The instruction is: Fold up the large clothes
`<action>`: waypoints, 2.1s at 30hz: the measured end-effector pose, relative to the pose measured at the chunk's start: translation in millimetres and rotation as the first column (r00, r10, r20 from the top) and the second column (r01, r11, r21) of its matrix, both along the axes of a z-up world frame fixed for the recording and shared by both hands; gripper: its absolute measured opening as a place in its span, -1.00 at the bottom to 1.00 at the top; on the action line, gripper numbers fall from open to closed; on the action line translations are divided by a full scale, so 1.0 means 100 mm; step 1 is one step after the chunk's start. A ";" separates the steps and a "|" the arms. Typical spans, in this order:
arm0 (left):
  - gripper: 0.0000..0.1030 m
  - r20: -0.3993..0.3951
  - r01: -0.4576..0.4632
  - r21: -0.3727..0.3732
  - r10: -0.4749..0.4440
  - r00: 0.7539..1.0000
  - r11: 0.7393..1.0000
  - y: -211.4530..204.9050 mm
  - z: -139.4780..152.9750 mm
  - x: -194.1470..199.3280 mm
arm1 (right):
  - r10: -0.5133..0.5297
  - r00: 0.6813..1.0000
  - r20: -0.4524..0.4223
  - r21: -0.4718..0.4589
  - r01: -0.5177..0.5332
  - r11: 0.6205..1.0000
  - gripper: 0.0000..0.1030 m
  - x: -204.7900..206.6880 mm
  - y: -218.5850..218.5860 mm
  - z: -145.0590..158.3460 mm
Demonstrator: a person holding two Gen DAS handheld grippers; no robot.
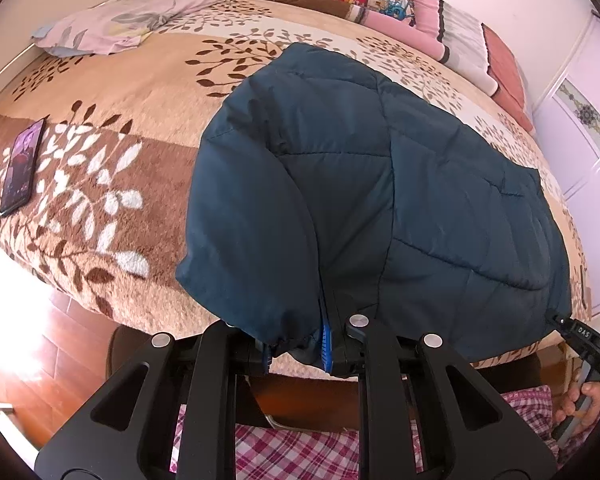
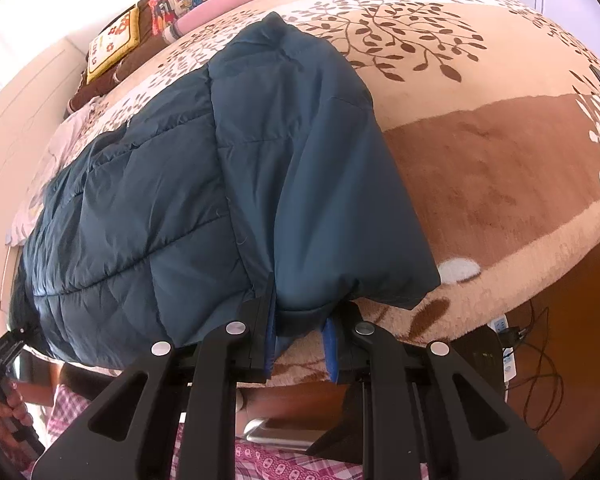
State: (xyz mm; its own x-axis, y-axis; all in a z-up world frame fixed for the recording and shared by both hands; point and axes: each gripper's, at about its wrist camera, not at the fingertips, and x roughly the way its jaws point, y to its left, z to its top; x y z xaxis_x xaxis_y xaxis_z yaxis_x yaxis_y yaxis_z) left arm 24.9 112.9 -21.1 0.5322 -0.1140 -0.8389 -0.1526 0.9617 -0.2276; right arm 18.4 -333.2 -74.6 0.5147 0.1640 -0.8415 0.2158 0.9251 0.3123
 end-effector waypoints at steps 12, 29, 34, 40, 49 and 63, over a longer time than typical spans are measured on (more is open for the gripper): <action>-0.65 0.025 -0.004 0.023 0.003 1.000 1.000 -0.04 -0.06 -0.11 | 0.017 1.000 -0.013 -0.074 -0.018 0.997 -0.61 -0.06 0.09 -0.04; -0.65 0.038 0.015 -0.012 -0.014 0.999 1.000 -0.04 -0.11 -0.17 | 0.017 0.999 -0.033 -0.163 -0.022 0.986 -0.60 -0.03 0.20 -0.05; -0.64 0.033 0.030 0.008 -0.030 0.999 1.000 -0.06 -0.11 -0.17 | 0.012 1.000 -0.028 -0.180 -0.016 0.984 -0.60 -0.04 0.24 -0.05; -0.64 0.029 0.022 0.019 -0.023 0.999 1.000 -0.07 -0.09 -0.16 | 0.018 1.000 -0.019 -0.180 -0.021 0.983 -0.60 -0.06 0.23 -0.05; -0.62 0.031 0.028 0.037 -0.029 0.999 0.999 -0.09 -0.10 -0.18 | 0.018 1.000 -0.023 -0.173 -0.022 0.985 -0.60 -0.03 0.21 -0.07; -0.58 0.024 0.014 0.048 -0.016 1.000 0.999 -0.11 -0.16 -0.15 | 0.029 0.999 -0.036 -0.212 -0.036 0.977 -0.57 0.00 0.27 -0.11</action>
